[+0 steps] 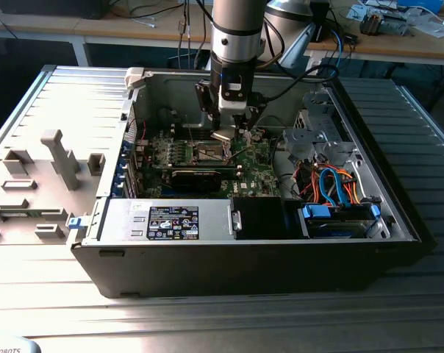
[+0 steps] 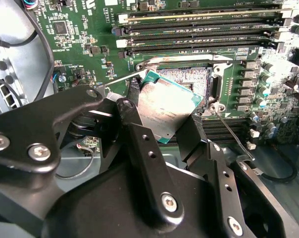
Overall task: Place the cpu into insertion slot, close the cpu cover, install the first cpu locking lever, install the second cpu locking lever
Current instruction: 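Place the cpu into insertion slot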
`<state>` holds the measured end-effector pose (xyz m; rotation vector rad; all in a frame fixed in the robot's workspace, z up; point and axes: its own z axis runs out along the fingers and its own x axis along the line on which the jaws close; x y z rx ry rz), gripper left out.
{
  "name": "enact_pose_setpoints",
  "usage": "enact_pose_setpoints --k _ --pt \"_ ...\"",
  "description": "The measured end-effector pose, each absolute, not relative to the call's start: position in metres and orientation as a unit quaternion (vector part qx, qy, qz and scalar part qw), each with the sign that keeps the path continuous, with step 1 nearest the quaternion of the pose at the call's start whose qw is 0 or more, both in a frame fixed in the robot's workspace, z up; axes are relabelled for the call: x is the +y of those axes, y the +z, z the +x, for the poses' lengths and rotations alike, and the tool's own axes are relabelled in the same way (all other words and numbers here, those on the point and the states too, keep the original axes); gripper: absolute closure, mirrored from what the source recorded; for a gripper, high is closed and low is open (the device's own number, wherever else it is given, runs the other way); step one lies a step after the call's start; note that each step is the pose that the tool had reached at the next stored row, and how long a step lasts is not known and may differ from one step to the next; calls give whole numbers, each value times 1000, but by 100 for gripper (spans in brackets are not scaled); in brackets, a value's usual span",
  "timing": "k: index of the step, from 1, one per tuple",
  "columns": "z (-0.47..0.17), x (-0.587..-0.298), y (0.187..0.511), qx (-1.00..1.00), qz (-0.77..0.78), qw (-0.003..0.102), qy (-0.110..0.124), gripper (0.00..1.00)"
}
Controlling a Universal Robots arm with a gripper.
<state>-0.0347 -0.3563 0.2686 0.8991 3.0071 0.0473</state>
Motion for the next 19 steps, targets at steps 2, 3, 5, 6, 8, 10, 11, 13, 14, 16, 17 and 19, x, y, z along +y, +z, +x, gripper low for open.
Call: enact_pose_setpoints --k 2,3,5,6,8,10,11,13,14,16,17,19 --pt "-35 -356 269 958 287 1 15 46" --pt "-35 -356 269 958 288 1 15 46" --pt "-35 -356 269 957 289 1 15 46" --pt "-35 -356 269 957 290 1 15 46" --pt "-35 -356 269 957 291 1 15 46" --pt "-35 -356 269 956 292 1 15 46" --pt "-35 -356 269 956 292 1 15 46" --pt "-35 -356 269 956 294 1 15 46" --pt "-35 -356 269 955 295 1 15 46" --pt "-35 -356 269 955 296 2 15 46" --pt "-35 -356 269 955 297 2 15 46" --pt "-35 -356 269 955 298 2 15 46"
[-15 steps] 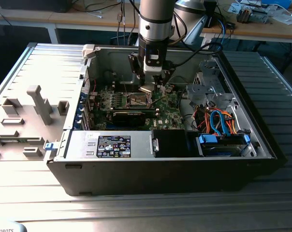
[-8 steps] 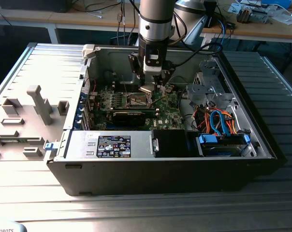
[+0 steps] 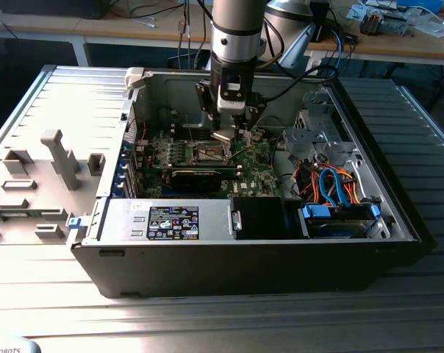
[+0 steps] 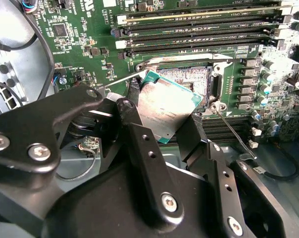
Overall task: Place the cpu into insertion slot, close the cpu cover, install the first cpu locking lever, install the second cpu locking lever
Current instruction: 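Place the cpu into insertion slot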
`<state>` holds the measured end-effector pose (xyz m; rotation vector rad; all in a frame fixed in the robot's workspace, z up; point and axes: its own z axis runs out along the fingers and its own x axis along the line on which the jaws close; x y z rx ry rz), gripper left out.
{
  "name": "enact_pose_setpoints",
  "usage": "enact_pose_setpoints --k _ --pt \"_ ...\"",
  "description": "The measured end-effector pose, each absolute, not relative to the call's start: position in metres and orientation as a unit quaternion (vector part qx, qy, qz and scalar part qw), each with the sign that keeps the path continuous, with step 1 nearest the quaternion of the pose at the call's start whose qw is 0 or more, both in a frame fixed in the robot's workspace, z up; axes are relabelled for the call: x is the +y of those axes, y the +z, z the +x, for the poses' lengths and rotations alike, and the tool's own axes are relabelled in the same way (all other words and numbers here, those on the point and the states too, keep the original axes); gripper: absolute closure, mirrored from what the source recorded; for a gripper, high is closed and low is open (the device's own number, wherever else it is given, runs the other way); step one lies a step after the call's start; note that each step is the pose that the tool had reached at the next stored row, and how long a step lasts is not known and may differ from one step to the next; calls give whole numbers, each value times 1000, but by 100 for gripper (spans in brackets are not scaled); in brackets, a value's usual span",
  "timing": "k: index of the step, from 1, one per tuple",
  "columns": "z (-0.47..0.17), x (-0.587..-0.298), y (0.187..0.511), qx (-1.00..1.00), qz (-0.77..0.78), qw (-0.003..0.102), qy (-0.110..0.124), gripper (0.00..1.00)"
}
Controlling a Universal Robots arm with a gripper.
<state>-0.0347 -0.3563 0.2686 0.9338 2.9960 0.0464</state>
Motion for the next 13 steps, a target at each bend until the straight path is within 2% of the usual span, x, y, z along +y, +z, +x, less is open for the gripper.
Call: enact_pose_setpoints --k 13 --pt "-35 -356 269 952 305 2 14 46"
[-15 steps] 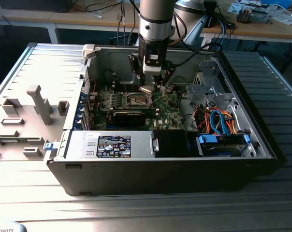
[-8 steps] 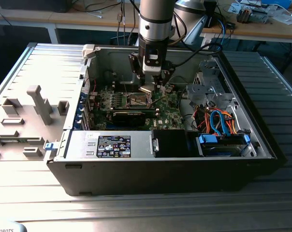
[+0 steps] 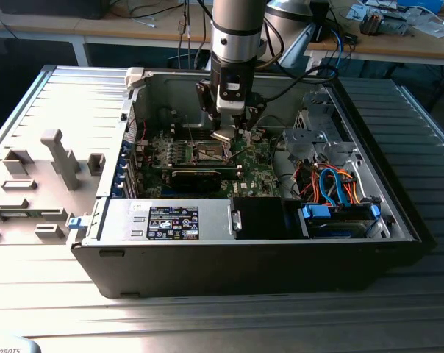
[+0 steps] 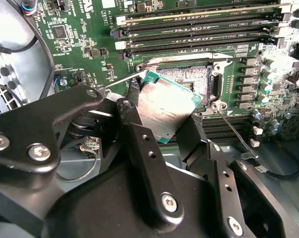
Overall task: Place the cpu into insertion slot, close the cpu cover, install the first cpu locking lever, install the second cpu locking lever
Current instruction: 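Place the cpu into insertion slot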
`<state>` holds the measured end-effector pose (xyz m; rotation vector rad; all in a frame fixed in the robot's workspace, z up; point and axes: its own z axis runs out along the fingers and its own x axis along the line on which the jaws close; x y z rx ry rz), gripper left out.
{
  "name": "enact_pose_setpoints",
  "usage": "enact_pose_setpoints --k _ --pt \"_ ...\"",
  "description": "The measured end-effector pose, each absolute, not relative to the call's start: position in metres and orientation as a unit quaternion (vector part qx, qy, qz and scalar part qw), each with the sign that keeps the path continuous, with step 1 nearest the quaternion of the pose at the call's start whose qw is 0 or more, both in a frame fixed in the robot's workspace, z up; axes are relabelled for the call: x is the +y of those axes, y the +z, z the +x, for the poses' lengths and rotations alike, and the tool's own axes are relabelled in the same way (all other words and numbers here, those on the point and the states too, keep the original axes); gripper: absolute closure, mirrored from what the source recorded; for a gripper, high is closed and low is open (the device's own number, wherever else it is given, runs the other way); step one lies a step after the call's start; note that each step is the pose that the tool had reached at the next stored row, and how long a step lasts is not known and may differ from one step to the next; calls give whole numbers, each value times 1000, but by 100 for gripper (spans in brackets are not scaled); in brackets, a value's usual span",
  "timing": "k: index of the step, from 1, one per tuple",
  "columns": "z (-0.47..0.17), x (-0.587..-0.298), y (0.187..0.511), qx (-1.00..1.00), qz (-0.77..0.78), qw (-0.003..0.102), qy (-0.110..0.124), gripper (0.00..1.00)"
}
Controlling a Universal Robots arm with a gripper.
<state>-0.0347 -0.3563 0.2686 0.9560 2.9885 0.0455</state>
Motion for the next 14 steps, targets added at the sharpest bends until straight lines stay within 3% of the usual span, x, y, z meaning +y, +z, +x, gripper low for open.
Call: enact_pose_setpoints --k 14 --pt "-35 -356 269 951 310 2 14 46"
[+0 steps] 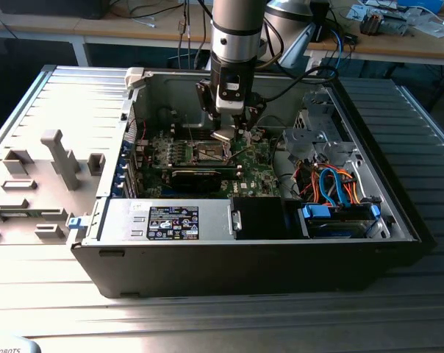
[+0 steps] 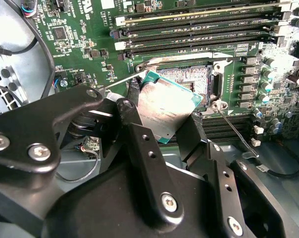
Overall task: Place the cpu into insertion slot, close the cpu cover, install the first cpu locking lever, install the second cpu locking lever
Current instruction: 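Place the cpu into insertion slot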
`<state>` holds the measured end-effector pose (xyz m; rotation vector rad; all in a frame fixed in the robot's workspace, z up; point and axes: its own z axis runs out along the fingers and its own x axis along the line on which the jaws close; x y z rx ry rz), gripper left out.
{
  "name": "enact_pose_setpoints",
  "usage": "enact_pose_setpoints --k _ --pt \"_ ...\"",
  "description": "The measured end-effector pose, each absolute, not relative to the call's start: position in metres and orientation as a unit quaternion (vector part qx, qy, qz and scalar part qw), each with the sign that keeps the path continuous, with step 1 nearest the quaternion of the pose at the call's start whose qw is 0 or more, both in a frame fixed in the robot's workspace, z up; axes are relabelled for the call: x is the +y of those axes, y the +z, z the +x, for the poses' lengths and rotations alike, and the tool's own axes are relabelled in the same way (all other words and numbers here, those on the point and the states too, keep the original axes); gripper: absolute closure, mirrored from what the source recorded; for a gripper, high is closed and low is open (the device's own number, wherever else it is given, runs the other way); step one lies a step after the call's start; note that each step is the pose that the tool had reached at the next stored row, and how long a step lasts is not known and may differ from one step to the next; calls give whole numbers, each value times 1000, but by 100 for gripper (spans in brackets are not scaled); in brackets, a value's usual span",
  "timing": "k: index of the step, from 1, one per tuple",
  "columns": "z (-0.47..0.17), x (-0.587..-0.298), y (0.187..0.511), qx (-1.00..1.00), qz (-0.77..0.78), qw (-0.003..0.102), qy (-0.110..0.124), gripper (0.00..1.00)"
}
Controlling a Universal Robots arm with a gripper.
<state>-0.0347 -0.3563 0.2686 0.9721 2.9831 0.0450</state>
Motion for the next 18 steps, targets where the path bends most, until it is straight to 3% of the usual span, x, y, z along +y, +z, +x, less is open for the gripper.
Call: enact_pose_setpoints --k 18 --pt "-35 -356 269 948 317 2 14 46"
